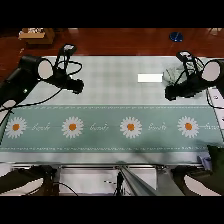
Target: Fold the shirts.
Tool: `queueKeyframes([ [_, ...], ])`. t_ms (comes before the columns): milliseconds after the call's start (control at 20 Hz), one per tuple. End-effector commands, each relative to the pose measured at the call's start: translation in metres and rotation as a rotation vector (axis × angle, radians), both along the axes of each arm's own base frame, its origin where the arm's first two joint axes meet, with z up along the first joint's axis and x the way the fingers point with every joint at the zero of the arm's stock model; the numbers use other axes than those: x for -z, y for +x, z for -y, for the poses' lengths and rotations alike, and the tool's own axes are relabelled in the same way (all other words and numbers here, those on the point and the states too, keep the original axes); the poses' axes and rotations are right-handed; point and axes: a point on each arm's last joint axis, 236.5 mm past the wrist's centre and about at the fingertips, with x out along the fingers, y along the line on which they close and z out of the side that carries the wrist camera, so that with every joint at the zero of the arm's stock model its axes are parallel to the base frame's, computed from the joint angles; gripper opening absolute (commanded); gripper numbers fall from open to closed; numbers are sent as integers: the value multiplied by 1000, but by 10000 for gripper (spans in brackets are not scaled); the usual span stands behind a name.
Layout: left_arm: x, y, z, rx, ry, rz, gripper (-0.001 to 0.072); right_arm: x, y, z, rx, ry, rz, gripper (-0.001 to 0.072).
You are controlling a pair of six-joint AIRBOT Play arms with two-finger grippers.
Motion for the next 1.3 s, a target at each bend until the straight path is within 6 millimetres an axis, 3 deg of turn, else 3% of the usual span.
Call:
queueKeyframes([
  [0,0,0,0,0,0,0,547,0,0,0,0,0,0,530],
  [1000,0,0,0,0,0,0,547,-2,5,-4,0,19,20,529],
  [1150,0,0,0,0,0,0,547,-7,19,-9,0,38,83,529],
  [1250,0,0,0,0,0,0,547,-21,49,-4,-7,14,228,529],
])
